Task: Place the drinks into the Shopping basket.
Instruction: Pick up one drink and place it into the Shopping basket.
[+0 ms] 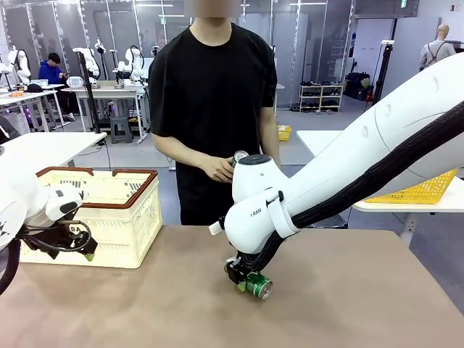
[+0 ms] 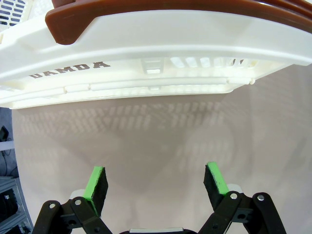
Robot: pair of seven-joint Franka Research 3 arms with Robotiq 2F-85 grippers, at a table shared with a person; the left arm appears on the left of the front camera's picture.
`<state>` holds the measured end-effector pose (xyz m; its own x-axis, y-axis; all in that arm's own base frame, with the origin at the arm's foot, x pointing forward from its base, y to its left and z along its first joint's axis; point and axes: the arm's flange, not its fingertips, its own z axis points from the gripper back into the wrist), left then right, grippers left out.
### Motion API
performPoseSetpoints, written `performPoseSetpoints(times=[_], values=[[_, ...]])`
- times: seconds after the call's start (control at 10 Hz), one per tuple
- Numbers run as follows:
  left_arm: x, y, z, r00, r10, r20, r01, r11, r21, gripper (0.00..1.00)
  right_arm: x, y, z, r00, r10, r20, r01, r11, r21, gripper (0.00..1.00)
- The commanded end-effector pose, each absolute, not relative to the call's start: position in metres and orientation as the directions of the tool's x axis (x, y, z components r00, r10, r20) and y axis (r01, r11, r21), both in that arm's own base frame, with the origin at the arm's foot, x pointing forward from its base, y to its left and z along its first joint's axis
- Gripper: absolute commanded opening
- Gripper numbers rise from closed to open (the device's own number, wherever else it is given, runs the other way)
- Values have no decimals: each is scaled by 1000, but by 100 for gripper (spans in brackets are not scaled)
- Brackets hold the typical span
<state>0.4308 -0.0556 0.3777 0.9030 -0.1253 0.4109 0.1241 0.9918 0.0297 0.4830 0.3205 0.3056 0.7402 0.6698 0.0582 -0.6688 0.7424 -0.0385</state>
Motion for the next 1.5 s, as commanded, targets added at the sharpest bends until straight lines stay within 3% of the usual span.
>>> performPoseSetpoints(times=[0.0,0.3,0.4,0.7,1.1,1.4], values=[[431,-55,377,904,-125,410,123,992,30,100,489,327,302,717,693,71,-693,720,-35,0],[431,-55,377,904,-125,410,123,992,30,100,490,330,299,701,711,59,-710,703,-29,0],[431,-55,377,904,-125,410,123,992,30,100,490,330,299,701,711,53,-711,702,-26,70],[431,-55,377,904,-125,410,123,992,30,100,486,326,307,683,728,56,-723,685,-89,97],[431,-55,377,904,-125,410,123,992,30,100,459,310,352,659,751,40,-739,656,-153,100],[431,-55,377,904,-125,410,123,992,30,100,420,243,398,648,759,58,-738,645,-198,100]])
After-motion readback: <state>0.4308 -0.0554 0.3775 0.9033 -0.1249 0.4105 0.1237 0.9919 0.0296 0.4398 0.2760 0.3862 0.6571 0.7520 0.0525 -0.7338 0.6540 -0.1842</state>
